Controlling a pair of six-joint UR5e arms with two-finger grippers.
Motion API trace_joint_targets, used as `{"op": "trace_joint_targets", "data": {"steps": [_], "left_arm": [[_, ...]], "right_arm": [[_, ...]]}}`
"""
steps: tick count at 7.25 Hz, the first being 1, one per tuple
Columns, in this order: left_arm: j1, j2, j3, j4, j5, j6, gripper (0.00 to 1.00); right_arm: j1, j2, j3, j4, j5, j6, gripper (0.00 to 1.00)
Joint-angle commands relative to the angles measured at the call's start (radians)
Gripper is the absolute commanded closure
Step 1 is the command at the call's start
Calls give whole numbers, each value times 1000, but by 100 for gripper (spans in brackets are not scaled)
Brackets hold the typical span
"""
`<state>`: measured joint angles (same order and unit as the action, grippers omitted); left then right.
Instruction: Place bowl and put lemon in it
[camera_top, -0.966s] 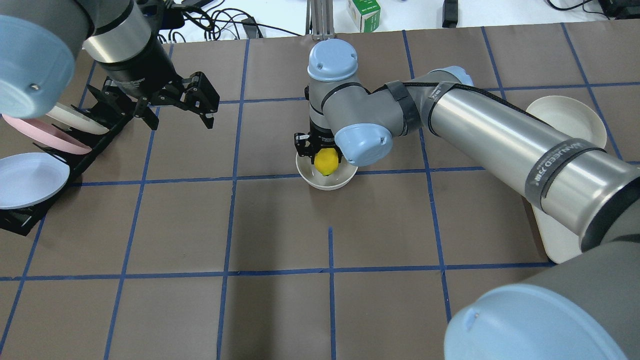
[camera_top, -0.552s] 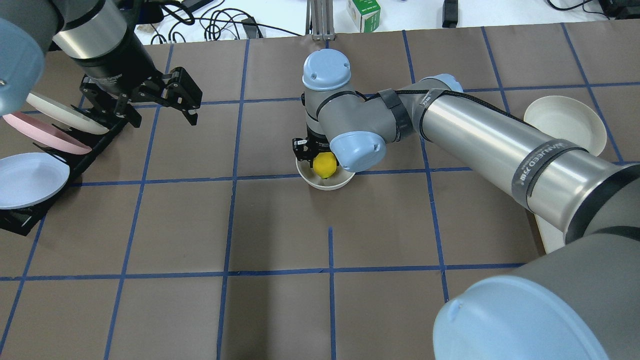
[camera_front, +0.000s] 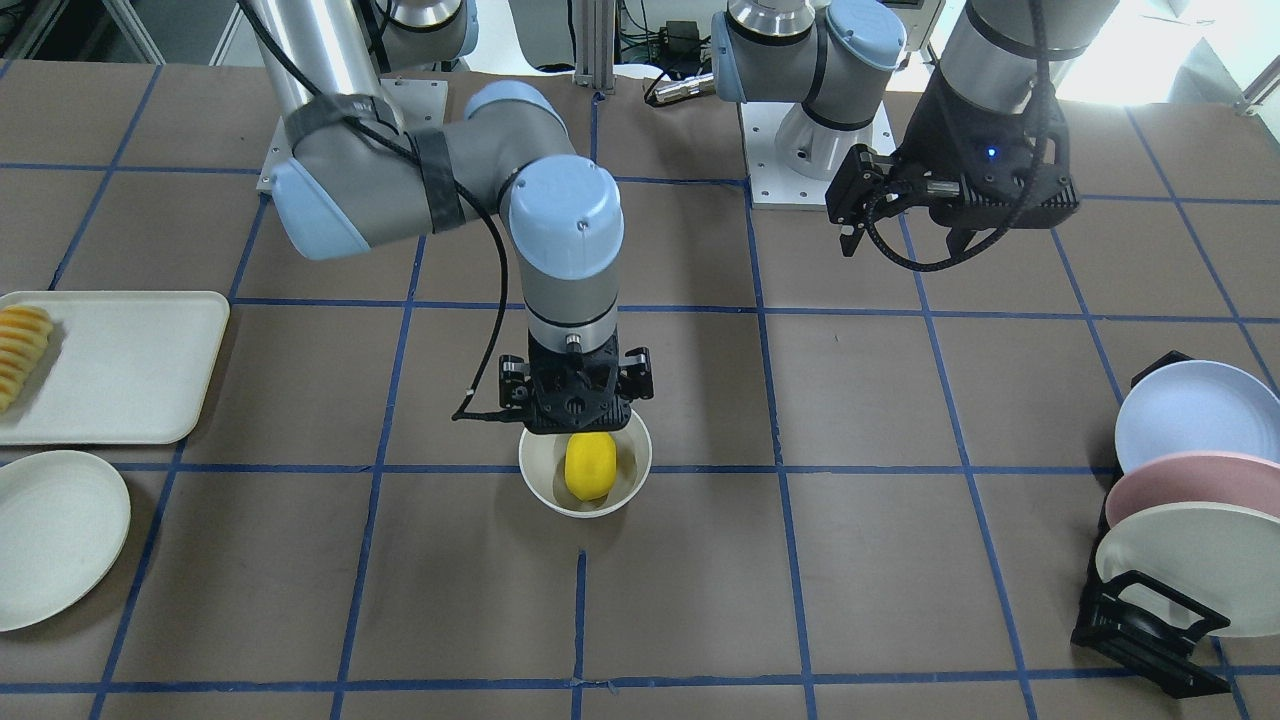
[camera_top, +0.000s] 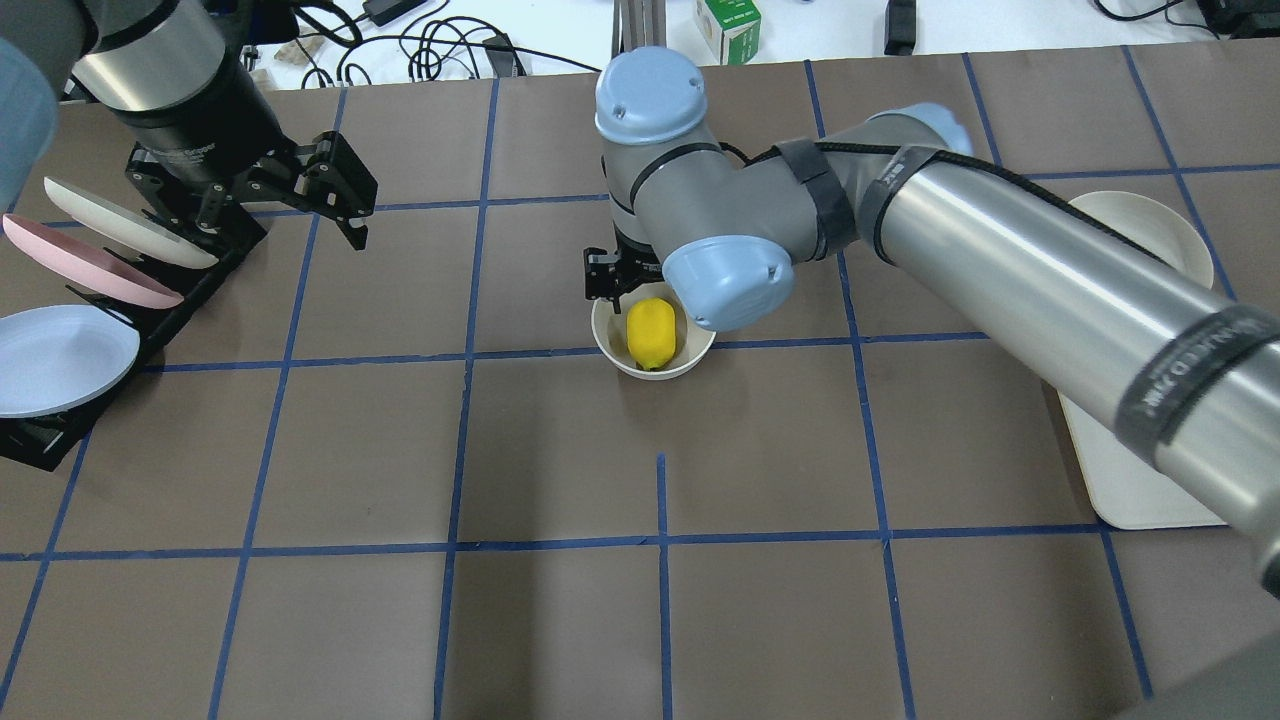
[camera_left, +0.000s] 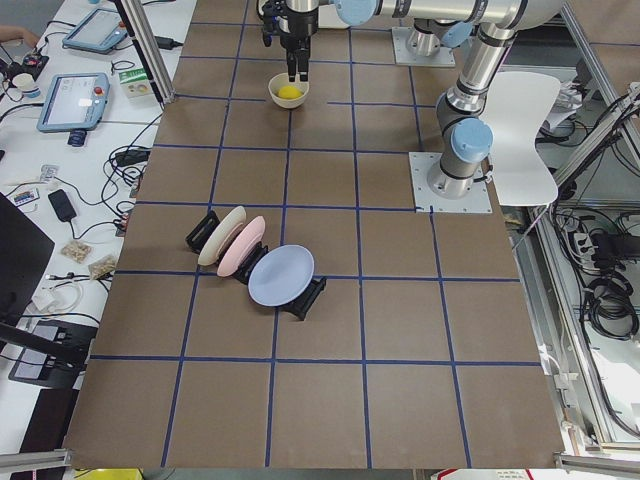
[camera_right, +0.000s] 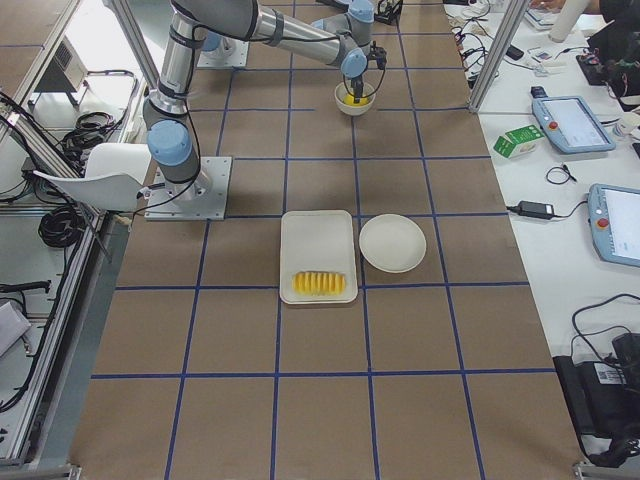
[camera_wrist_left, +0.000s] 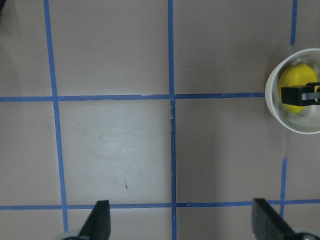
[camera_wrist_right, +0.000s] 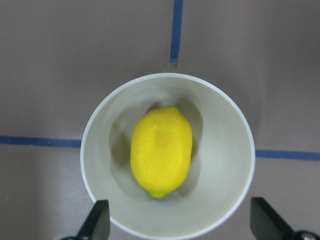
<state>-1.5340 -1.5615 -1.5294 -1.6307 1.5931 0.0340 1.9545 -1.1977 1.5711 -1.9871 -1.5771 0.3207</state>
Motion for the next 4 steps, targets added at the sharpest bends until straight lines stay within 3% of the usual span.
{"op": "trace_joint_targets", "data": {"steps": [1,3,4], "left_arm": [[0,-2,0,-1,-4,-2,0],[0,-6,0,0,-2,-3,0],[-2,-12,0,0,1,-8,0]], "right_arm": [[-78,-197,-3,231,-12,-12,0],[-289,-360,-6,423,0,-159,0],[-319,-385,-9,462,17,-163,0]]}}
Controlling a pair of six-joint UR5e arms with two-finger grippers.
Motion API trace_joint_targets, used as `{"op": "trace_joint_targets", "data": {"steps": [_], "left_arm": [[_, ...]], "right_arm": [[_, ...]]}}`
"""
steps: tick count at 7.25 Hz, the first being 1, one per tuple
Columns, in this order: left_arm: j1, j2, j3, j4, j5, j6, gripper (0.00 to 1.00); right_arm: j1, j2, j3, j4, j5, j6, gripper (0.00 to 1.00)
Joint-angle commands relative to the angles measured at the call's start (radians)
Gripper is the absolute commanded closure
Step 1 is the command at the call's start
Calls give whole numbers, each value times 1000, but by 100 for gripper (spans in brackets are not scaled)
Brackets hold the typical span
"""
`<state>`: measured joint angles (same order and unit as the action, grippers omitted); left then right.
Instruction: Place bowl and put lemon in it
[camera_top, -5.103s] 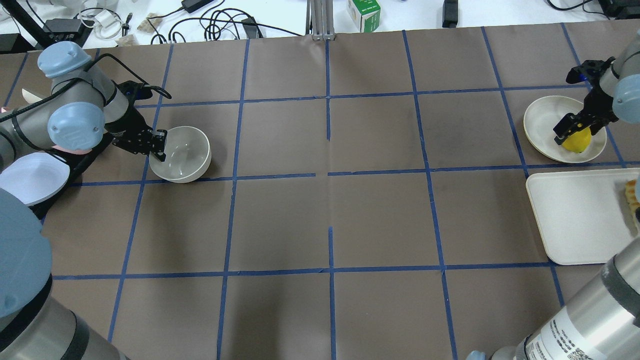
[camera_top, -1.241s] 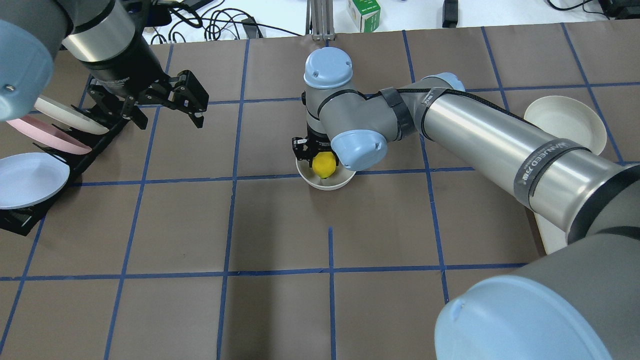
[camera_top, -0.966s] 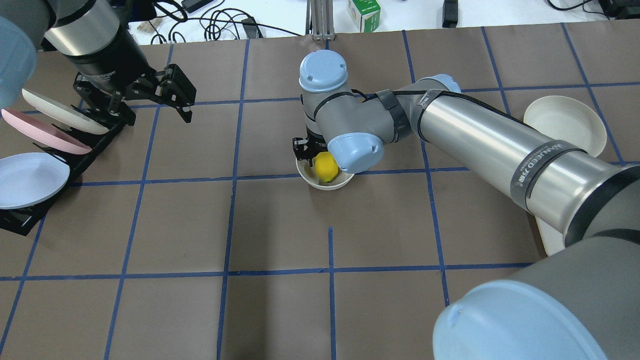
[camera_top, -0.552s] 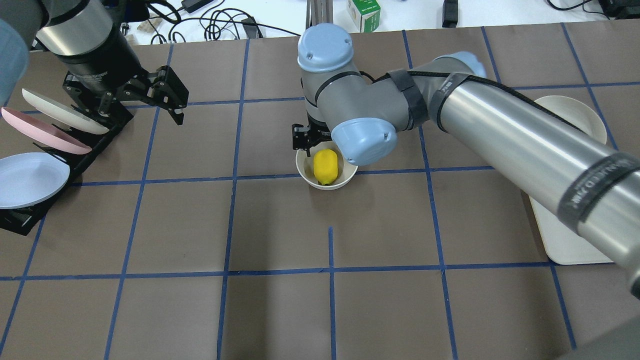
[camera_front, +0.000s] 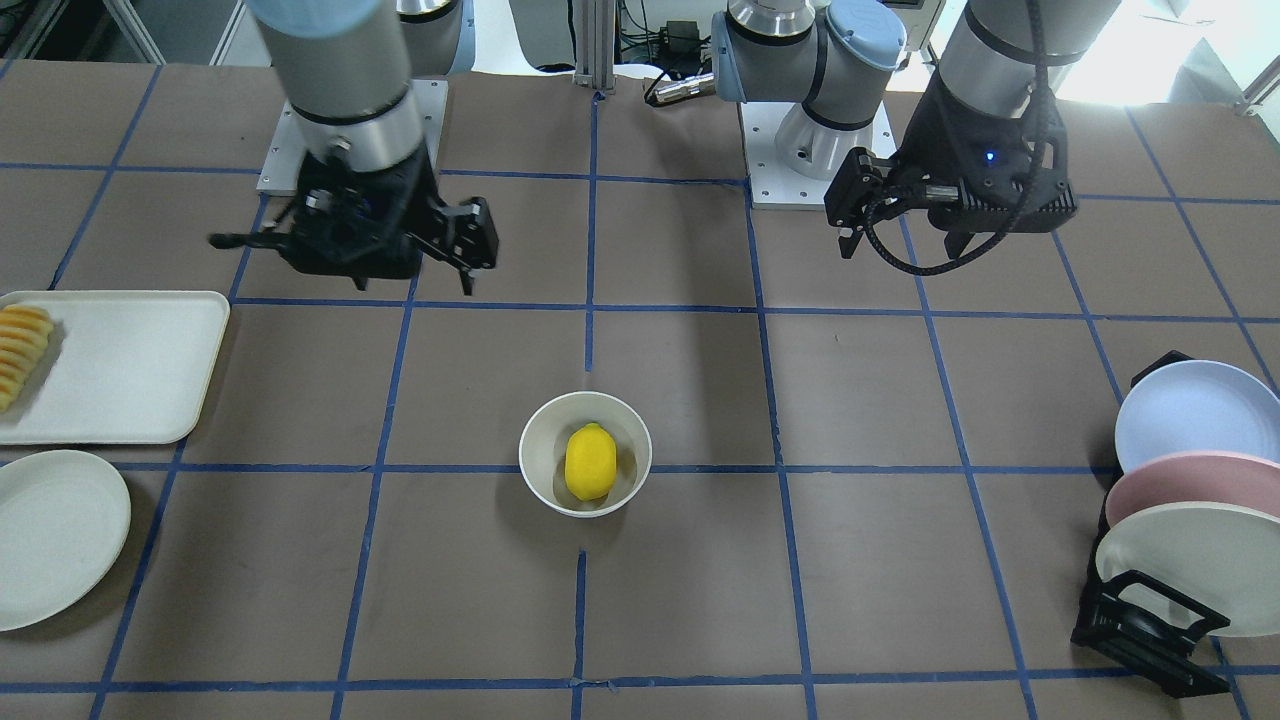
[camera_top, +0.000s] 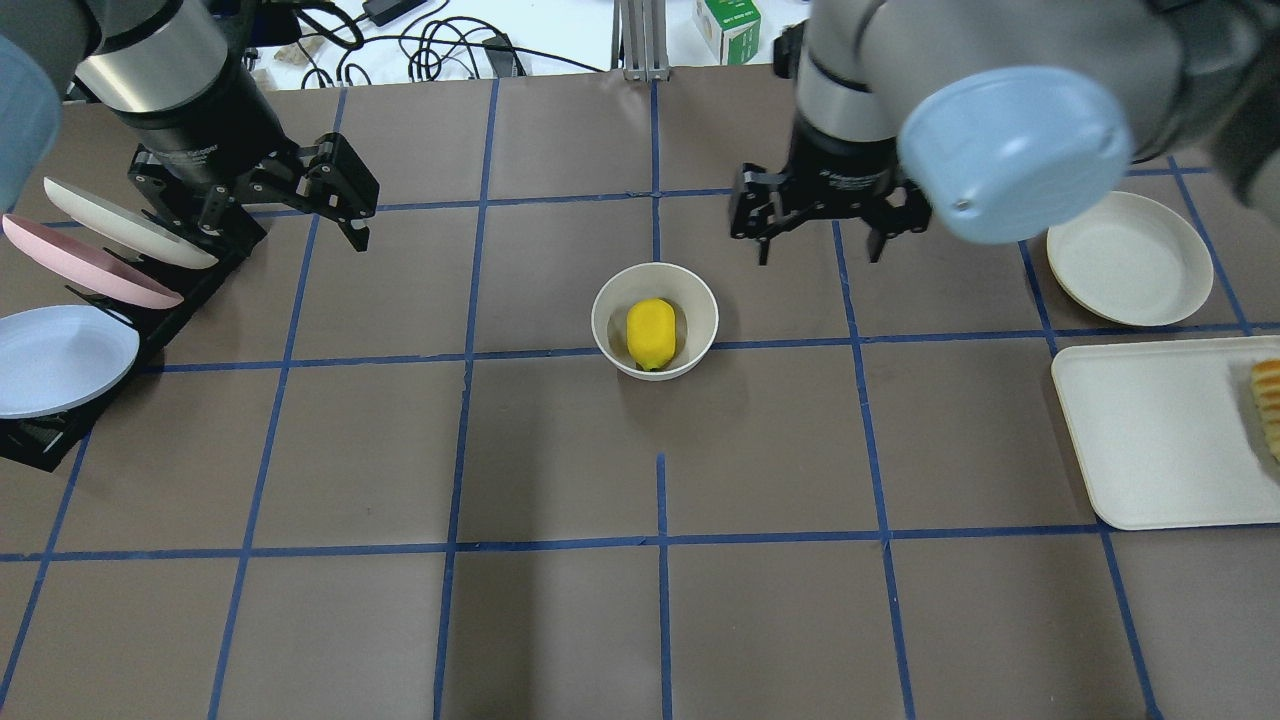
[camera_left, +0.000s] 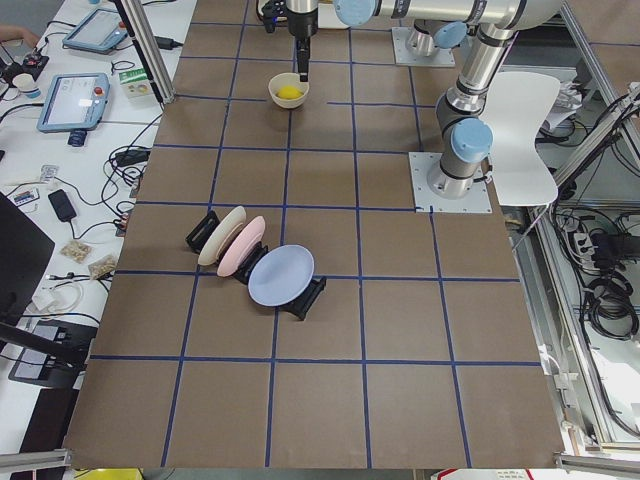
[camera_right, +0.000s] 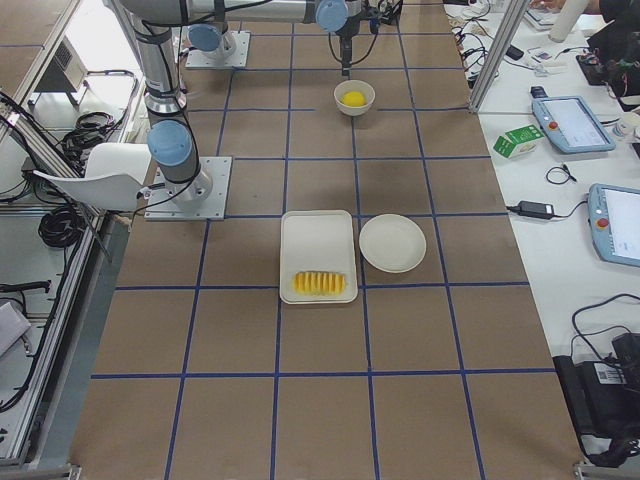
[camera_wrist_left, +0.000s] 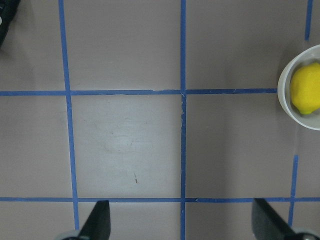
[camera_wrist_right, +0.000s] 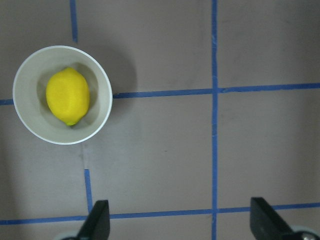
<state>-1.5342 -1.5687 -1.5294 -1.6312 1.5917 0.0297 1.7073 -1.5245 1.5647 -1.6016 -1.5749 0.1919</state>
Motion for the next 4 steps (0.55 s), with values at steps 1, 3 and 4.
{"op": "trace_joint_targets", "data": {"steps": [1,3,4], "left_arm": [[-3,-11,0,1,8,-5,0],[-3,-10,0,1,5,-5,0],[-3,-10,0,2,5,-5,0]], "right_arm": [[-74,-80,-2,78,26,-45,0],[-72,-80,1,75,26,-48,0],[-72,-82,5,74,26,-52,0]]}}
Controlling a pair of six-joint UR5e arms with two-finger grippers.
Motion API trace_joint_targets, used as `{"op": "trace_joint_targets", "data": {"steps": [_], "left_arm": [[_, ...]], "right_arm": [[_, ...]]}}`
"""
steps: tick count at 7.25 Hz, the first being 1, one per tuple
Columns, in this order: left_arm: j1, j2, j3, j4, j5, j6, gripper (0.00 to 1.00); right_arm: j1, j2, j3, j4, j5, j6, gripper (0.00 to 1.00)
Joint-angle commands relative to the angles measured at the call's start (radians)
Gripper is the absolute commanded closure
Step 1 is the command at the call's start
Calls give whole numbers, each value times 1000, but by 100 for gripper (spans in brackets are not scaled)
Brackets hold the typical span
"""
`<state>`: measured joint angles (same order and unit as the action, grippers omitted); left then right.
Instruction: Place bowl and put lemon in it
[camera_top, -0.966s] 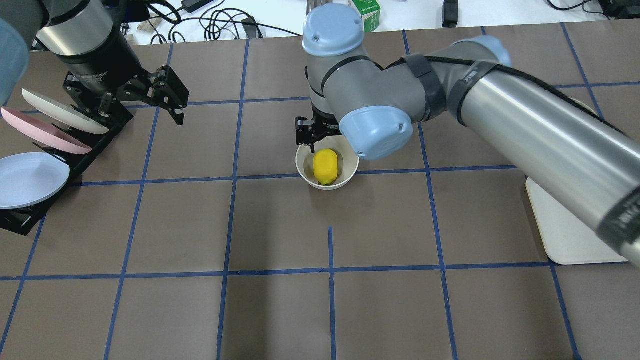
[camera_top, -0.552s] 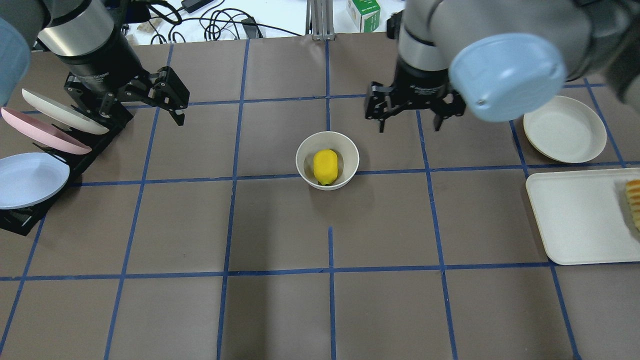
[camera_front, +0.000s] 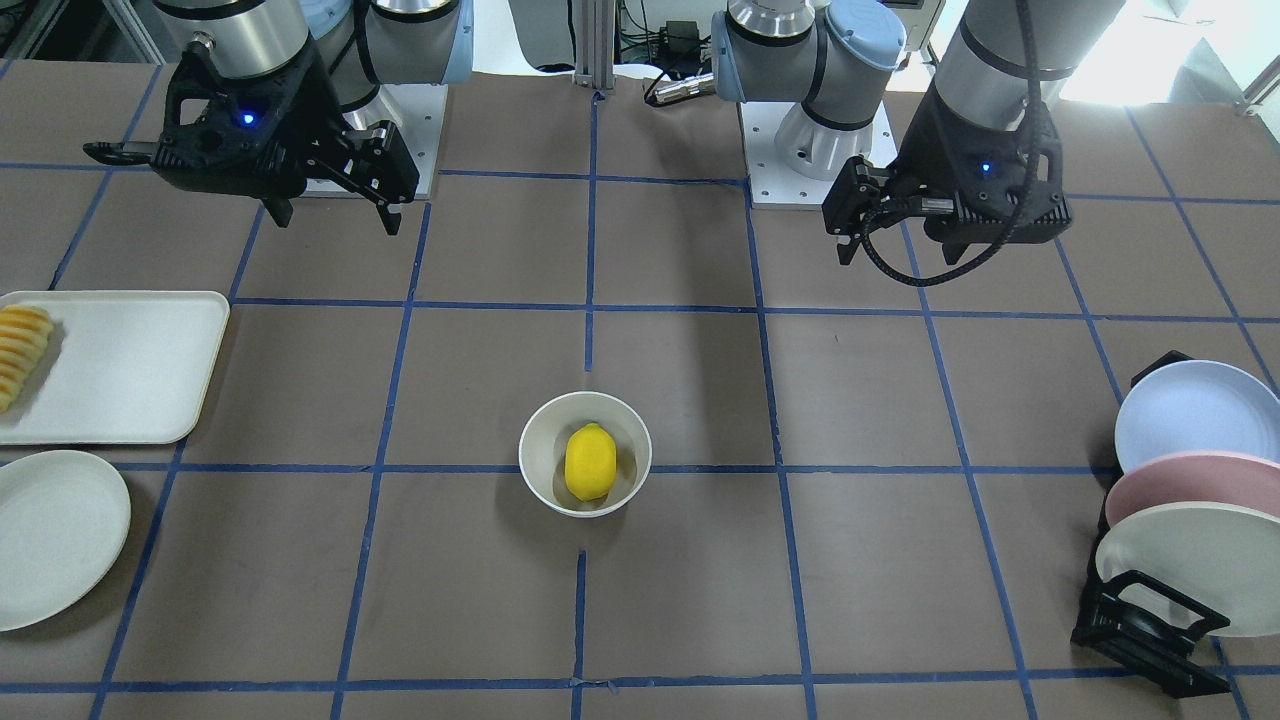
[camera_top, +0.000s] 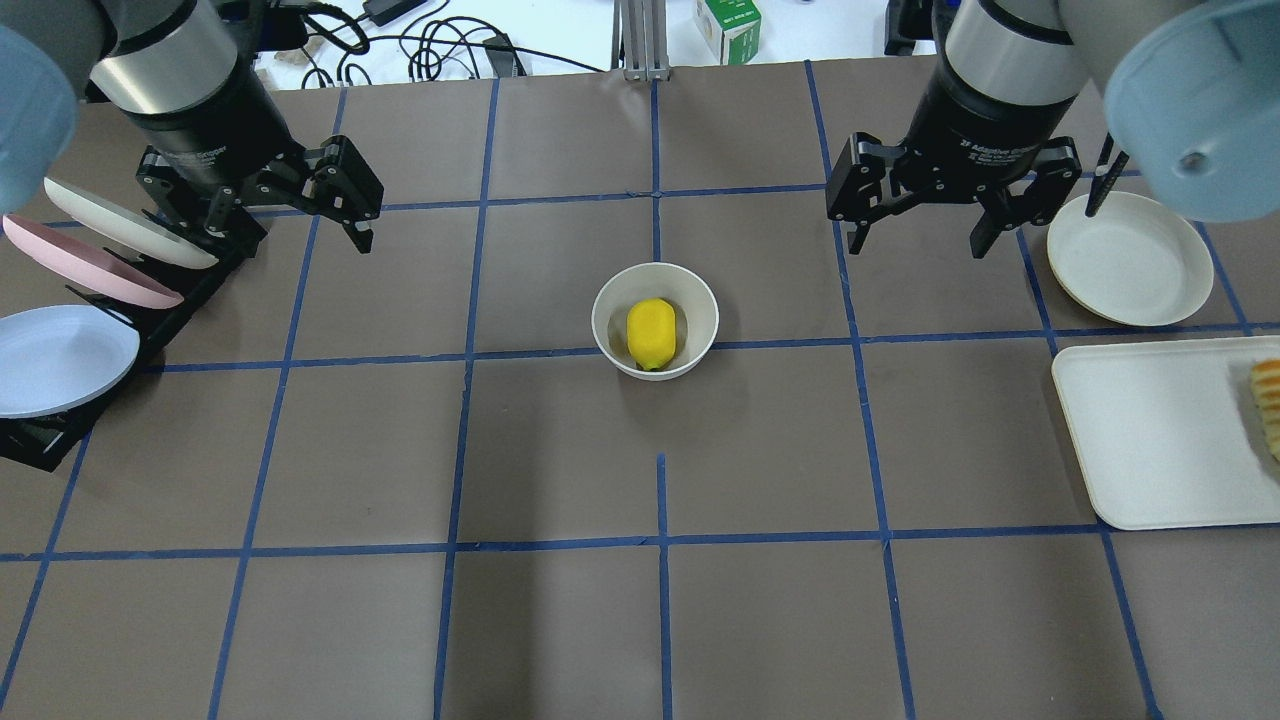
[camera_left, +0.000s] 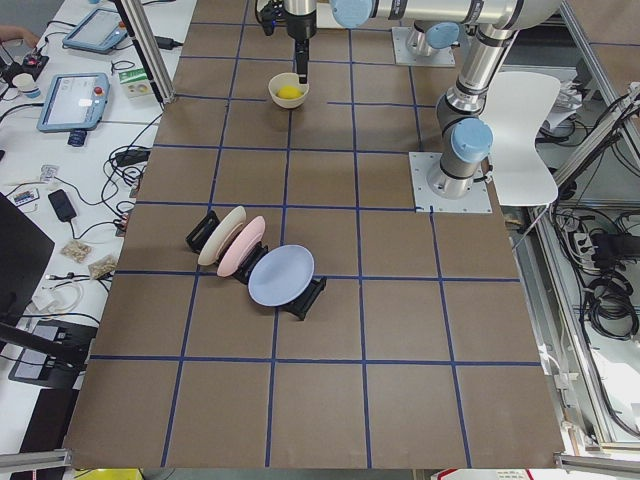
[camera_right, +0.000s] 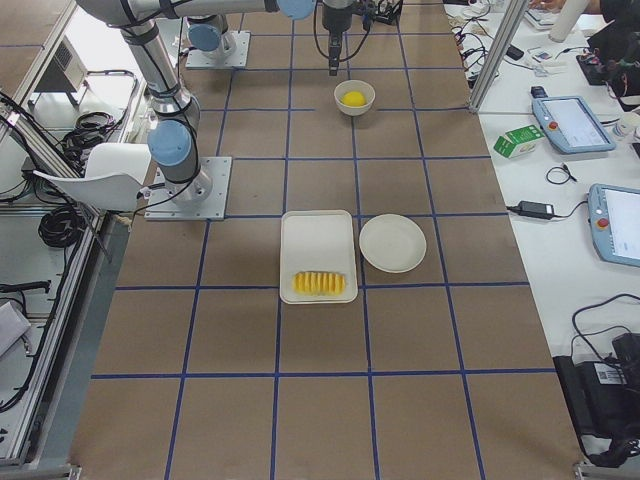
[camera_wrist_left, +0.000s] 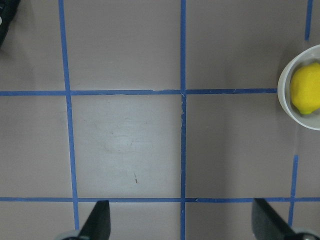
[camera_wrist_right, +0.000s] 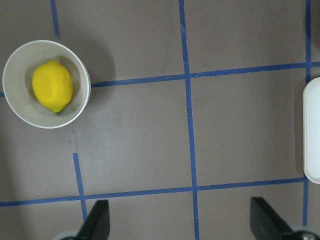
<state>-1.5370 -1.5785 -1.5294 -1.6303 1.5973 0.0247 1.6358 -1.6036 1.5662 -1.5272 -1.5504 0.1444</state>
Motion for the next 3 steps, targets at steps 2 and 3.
{"op": "trace_joint_targets", "data": {"steps": [2,3], "left_arm": [[1,2,2,4,-4,0,0],[0,-1,0,3,-2,0,0]], "right_arm": [[-1,-1,6,-5,0,-17,0],[-1,-1,9,-5,-2,-17,0]]}}
